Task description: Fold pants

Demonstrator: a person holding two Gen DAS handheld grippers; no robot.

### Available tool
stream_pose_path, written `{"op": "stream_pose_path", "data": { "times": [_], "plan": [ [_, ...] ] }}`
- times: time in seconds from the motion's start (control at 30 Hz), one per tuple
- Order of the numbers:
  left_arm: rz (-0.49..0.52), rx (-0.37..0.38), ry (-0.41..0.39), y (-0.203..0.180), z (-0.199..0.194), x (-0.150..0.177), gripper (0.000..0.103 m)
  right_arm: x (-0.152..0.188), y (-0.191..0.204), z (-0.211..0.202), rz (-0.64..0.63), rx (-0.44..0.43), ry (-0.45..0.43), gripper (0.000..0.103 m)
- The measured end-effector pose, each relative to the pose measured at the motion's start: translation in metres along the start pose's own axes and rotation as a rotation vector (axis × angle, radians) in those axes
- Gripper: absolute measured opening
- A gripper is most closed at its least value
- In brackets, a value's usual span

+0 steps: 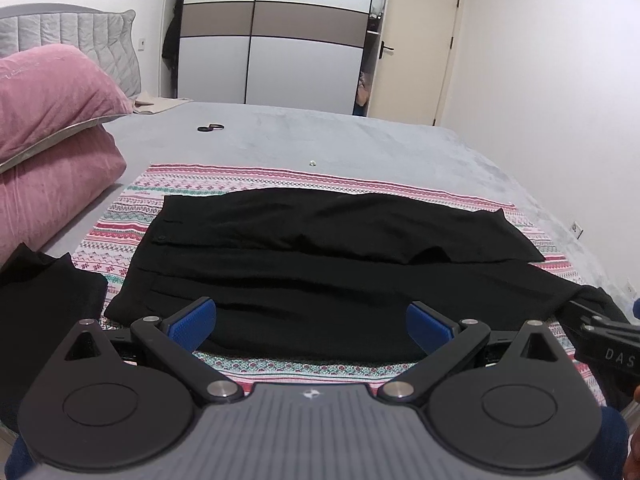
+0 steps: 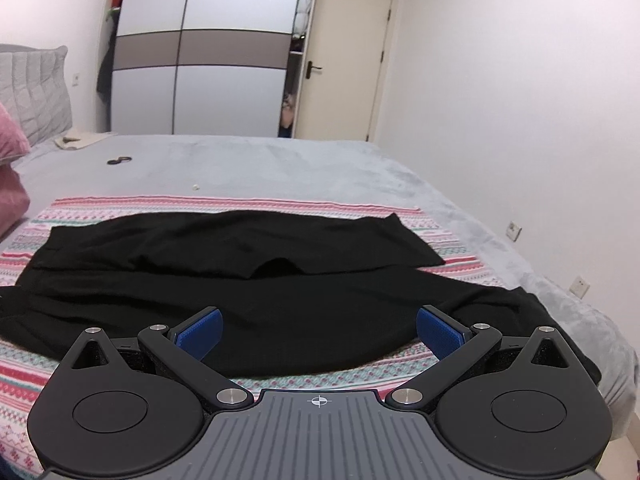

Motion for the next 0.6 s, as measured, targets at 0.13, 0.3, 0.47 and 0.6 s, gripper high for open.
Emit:
{"op": "stream_pose_path", "data": {
  "times": [0.13,0.3,0.47,0.6],
  "plan": [
    [-0.001,-0.004,0.021,-0.002,0.007,0.002,0.103,0.0,0.0,0.002,-0.017,0.059,-0.012,0.103],
    [0.001,-0.003,0.029,-0.003,0.014,0.004,0.103,0.003,0.0,0.01,-0.042,0.061,-0.002,0.103],
    [-0.02,-0.021,0.101,0.019,0.052,0.01,0.103,0.011,0.001,0.031,-0.09,0.04,0.004,0.103],
    [-0.277,-0.041,0.248,0.088,0.099,0.01,0.103,0.026,-0.033,0.09,0.027,-0.12,0.153,0.103]
  ]
}}
Point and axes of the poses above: each gripper's, at about its wrist camera, not at the fingertips, and z roughly the way its jaws point, y to its left, x to its underside, the point moved 2 cm from there along z, roughly the way its jaws point, and after that the axes turned 10 degrees about -z, right-handed, at the moved point
